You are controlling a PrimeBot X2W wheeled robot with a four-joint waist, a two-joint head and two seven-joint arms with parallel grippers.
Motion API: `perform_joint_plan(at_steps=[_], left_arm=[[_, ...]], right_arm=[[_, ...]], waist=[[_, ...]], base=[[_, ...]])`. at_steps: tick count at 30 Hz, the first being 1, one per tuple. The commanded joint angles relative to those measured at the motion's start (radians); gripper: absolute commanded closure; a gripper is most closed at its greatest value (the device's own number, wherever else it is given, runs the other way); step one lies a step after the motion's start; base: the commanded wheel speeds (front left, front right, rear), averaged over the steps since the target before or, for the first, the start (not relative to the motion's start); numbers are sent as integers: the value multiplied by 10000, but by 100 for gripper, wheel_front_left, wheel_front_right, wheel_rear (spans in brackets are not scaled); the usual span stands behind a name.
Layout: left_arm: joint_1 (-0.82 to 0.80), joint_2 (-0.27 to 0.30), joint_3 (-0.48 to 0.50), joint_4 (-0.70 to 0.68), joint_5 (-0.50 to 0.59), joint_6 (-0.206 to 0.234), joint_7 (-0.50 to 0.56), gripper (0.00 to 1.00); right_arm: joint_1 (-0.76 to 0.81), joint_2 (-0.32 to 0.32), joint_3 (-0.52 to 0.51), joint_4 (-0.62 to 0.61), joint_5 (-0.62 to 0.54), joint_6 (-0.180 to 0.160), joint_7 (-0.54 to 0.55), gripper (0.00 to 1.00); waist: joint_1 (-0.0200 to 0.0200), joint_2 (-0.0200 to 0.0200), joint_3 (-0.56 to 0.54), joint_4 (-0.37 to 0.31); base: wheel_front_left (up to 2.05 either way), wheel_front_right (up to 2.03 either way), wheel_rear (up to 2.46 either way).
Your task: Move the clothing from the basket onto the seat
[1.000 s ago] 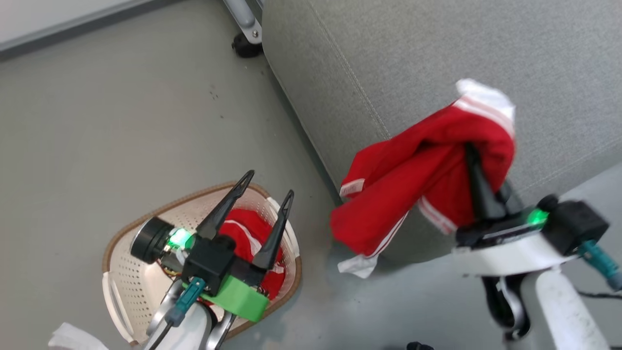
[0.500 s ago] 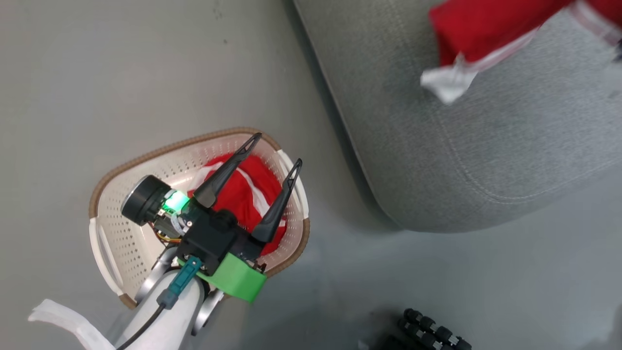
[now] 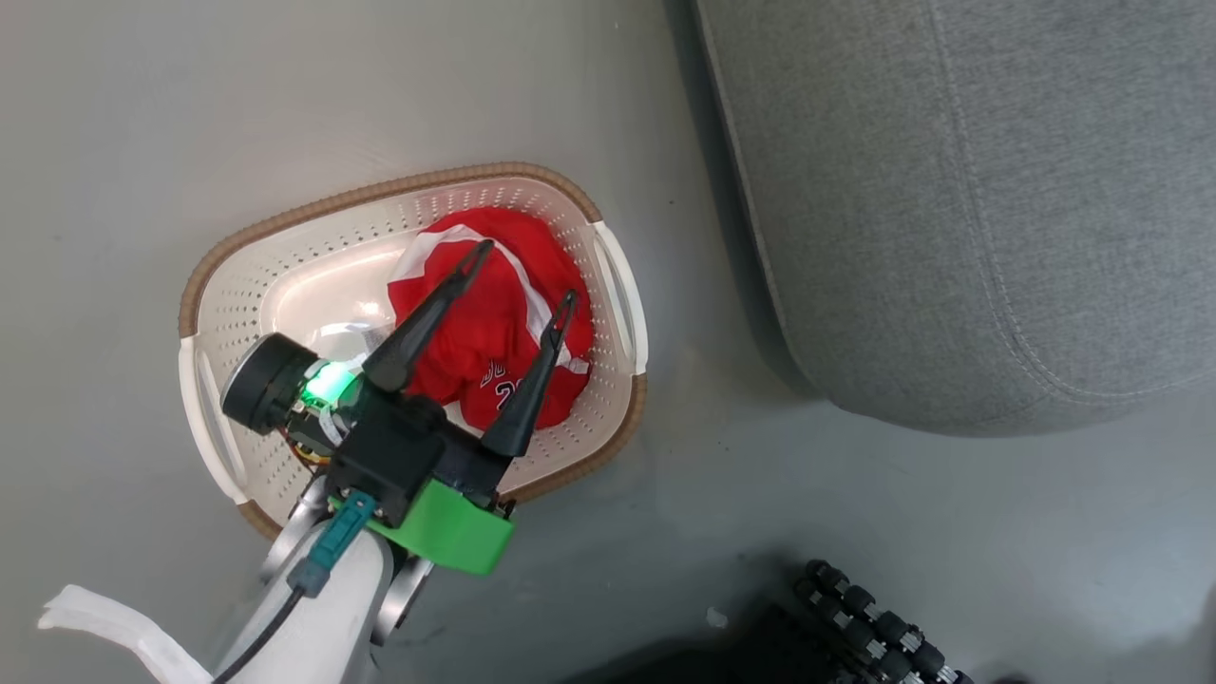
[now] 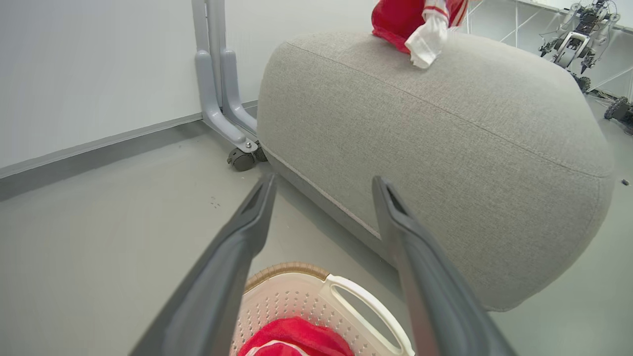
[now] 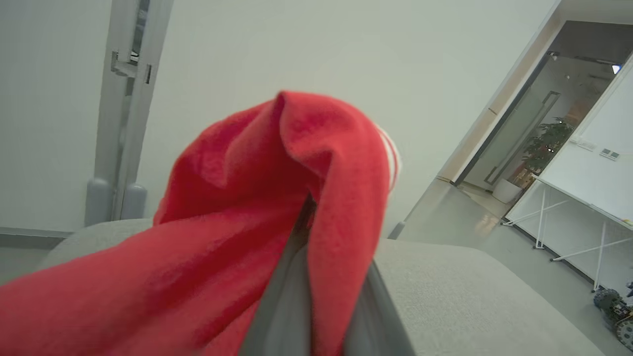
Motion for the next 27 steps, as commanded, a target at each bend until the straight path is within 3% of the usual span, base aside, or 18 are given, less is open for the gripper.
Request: perform_joint_plan(at_steps=[1,8,9,10,15,20,22,27], left_arm=[[108,-59,76,-13,-146,46,5,0],[221,21,102,425,-375,47,29,0],[199,-25,147,488,-400,123,22,0],[179,-80,187,521,-423,172,17,0],[69,-237,127,886,-244,318,9,0],[63,-689,433,996,-347,706,5,0],[188,-847,655,888,-351,807,6,0],[689,-1387,1507,475,-486,1068,4,0]], right_arm=[[358,249,-290,475,-89,-13,-28,100],[1020,1162,-2077,2749,-681,-15,-29,100],[1055,1289,-2257,2857,-709,-15,-29,29],[1095,1355,-2374,2872,-798,-15,-29,0],[1685,2161,-3276,2260,-1180,-13,-28,0],[2717,3081,-3885,608,-1609,-15,-31,0],[3175,3634,-3545,-448,-1620,-4,-29,0],[4630,4171,-2268,-2135,-881,-15,-29,0]], waist=[[-2,0,168,151],[-2,0,-16,53],[-2,0,-72,34],[-2,0,-132,22],[-2,0,-614,90],[-2,0,-1334,305],[-2,0,-1654,424],[-2,0,-2649,885]], base=[[0,0,0],[0,0,0],[0,0,0],[0,0,0],[0,0,0],[0,0,0],[0,0,0],[0,0,0]])
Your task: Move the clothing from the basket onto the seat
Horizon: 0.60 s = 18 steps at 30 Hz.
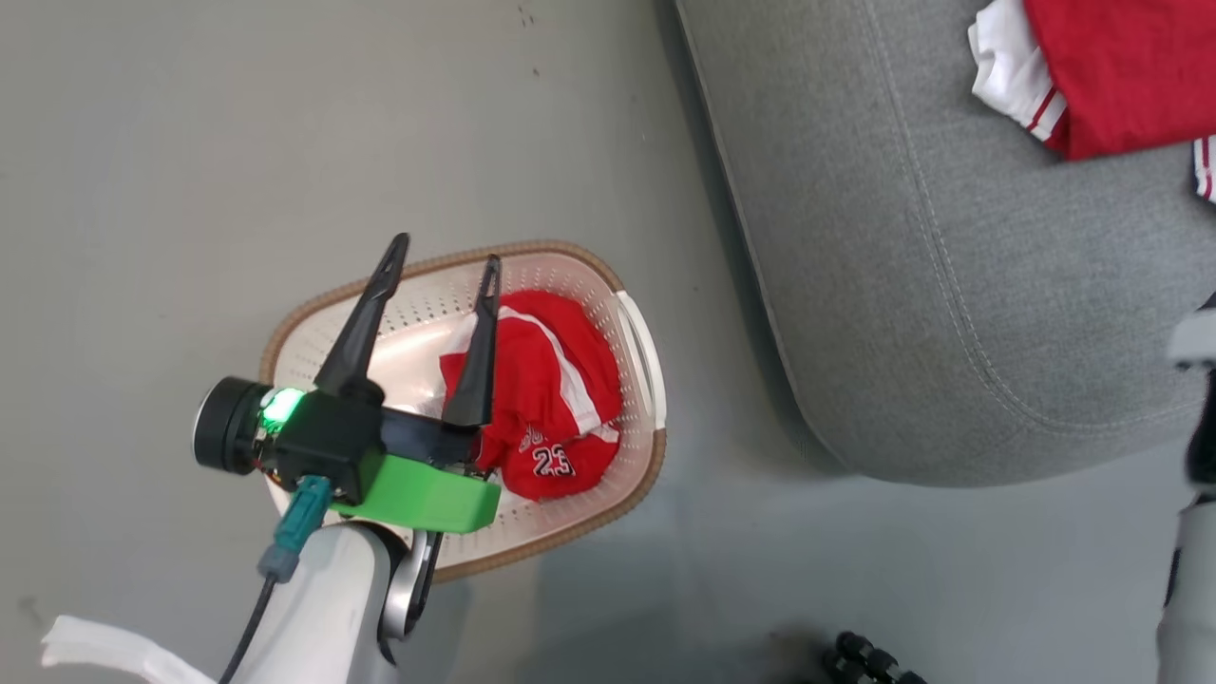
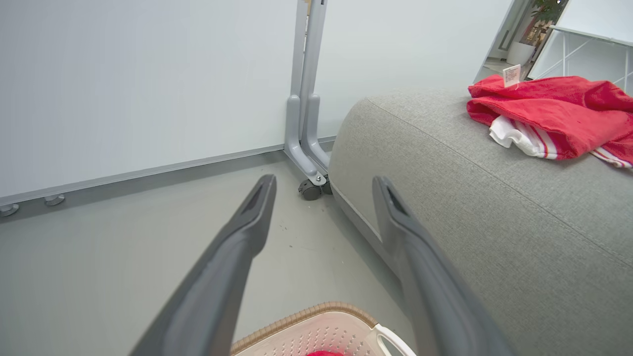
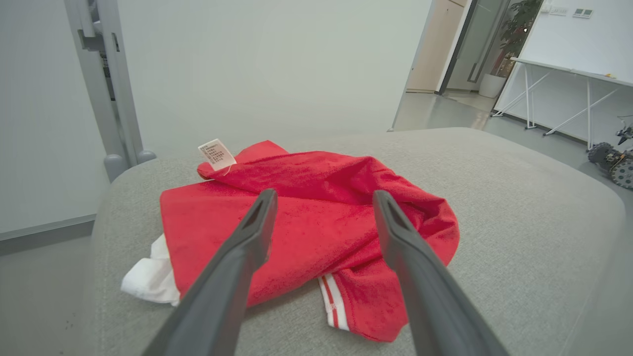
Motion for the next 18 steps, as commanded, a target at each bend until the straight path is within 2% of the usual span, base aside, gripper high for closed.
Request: perform_joint_plan(at_steps=[1,7,11,18], left_arm=[[276,-148,234,-63,-149,76,-2,0],[1077,-560,1404,-175,-299,296,-3,0],[1616,-620,2103,-255,-648,318,-1,0],[2643,-647,2320,-639,-939,178,-2,0]], right_arm=[[375,70,395,-273,192,-15,-29,0],[1637,187,2489,-893,624,-15,-29,0],[2185,108,3757,-975,1018,-17,-29,0],[3132,84,5079,-967,1134,-17,-29,0]], waist=[[0,0,-1017,603],[0,0,-2317,1322],[0,0,-3140,1821],[0,0,-4432,2474]], base=[[0,0,0],[0,0,0],[0,0,0],[0,0,0]])
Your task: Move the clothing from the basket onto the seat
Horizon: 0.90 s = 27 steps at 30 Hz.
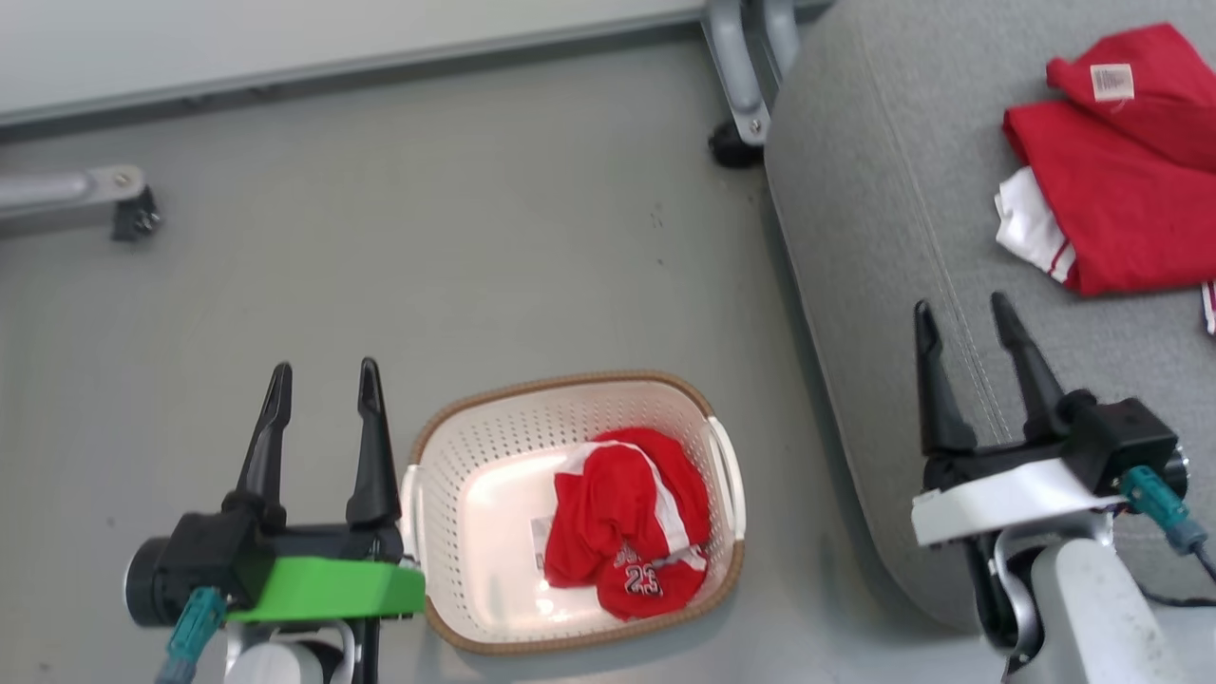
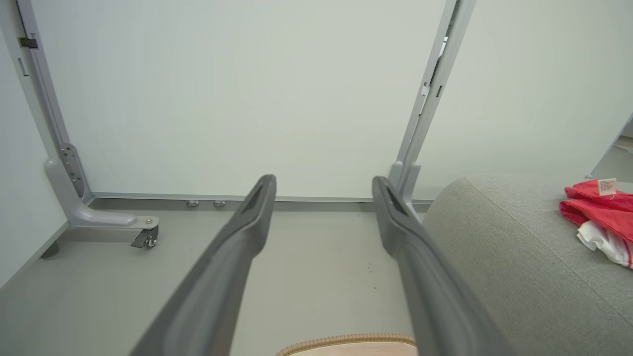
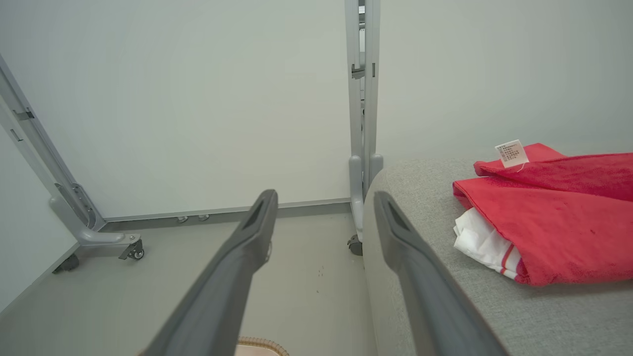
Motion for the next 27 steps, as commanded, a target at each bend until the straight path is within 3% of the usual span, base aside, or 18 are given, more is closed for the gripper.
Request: perform_joint_plan(at_steps=[1,7,15,27], left_arm=[[358,11,77,-90,-95,19,0,0],[1195,8,28,-323,167,3,0,0],[2073,10,5,-164,287,155,0,0],[2234,8,184,316,783,-62,0,0]], right_arm=[[322,-19,158,-40,-26,-17,-31,0],[1194,-43,764,-598,-1,-17,-31,0],[2301,15,611,-583,-182,-17,-31,0],[2467,111,674,-235,-224,-17,-31,0]], waist=[[1,0,-1343,1026],[1,0,-2056,1250],[1,0,-2607,1205],[1,0,-2929,1072]], base=[[0,0,0],[0,0,0],[0,0,0],[0,0,0]])
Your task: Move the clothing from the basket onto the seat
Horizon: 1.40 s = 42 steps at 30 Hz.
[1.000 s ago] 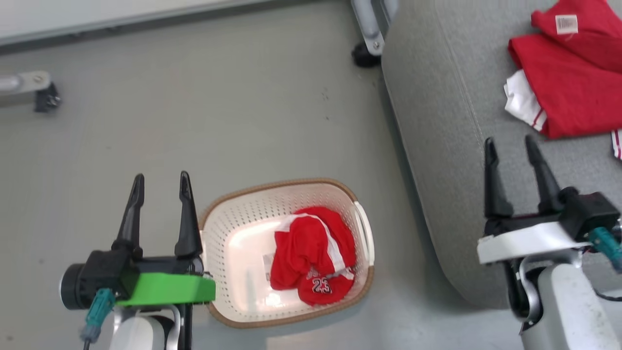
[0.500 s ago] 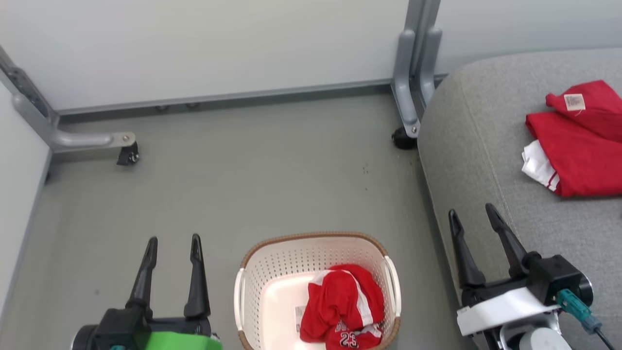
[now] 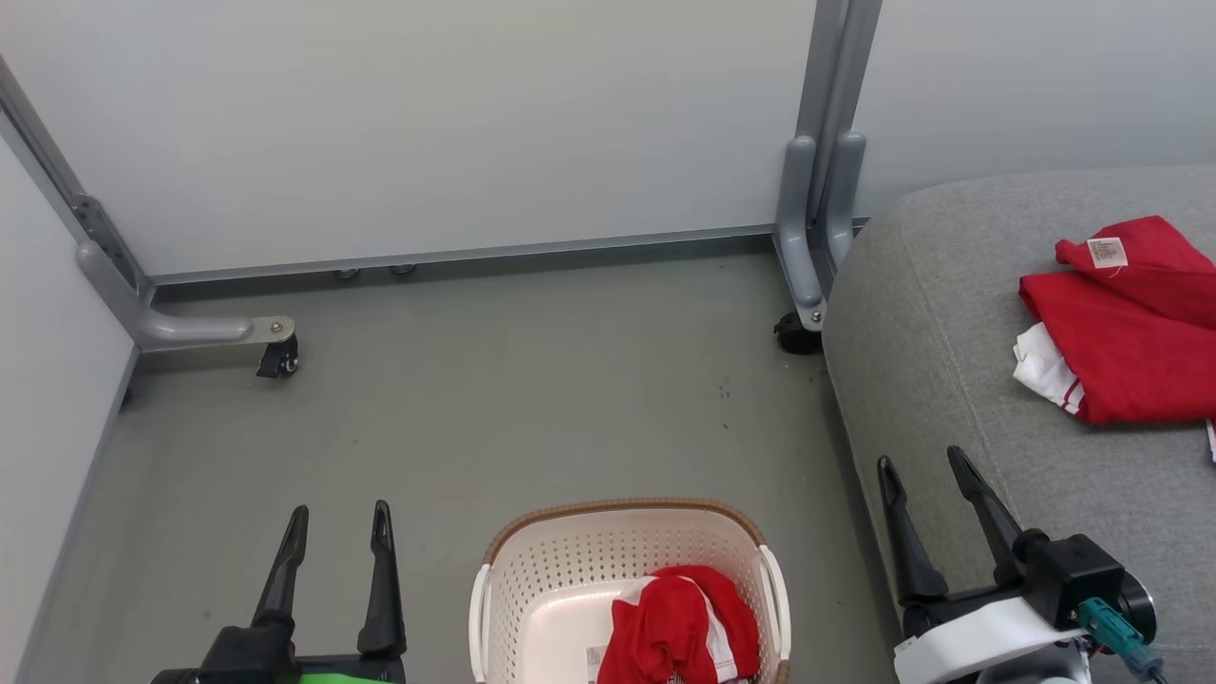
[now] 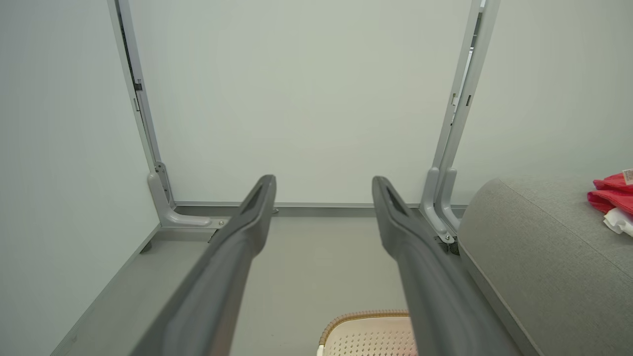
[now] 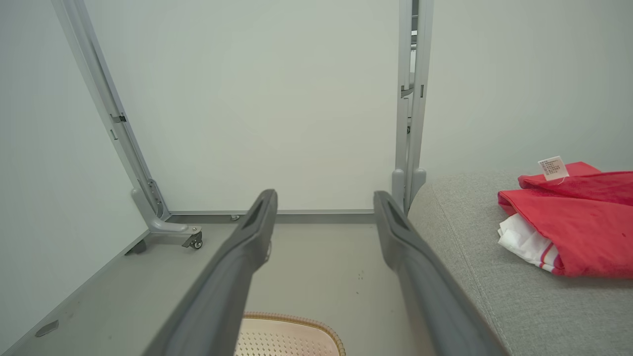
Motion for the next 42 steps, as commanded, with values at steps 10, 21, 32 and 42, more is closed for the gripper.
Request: perform_joint_plan(at_steps=[10,21,32,42], left_arm=[[197,17,-43,140,-4,-100,0,0],[227,18,-139,192,148,-111,0,0],[53,18,-273,320,332,-31,0,0],[-831,18,-762,913,1097,-397,0,0]], right_arm=[[48,60,77,110,-59,-17,-31,0],[134,-17,252,187,-44,-17,-31,0],[-6,-318,606,344,372,-17,-31,0],[-679,-379,-10,120,-109,-17,-31,0]], waist=[[1,0,-109,1],[1,0,-156,-28],[1,0,164,15],[1,0,1622,-101]], base=[[0,0,0],[0,0,0],[0,0,0],[0,0,0]])
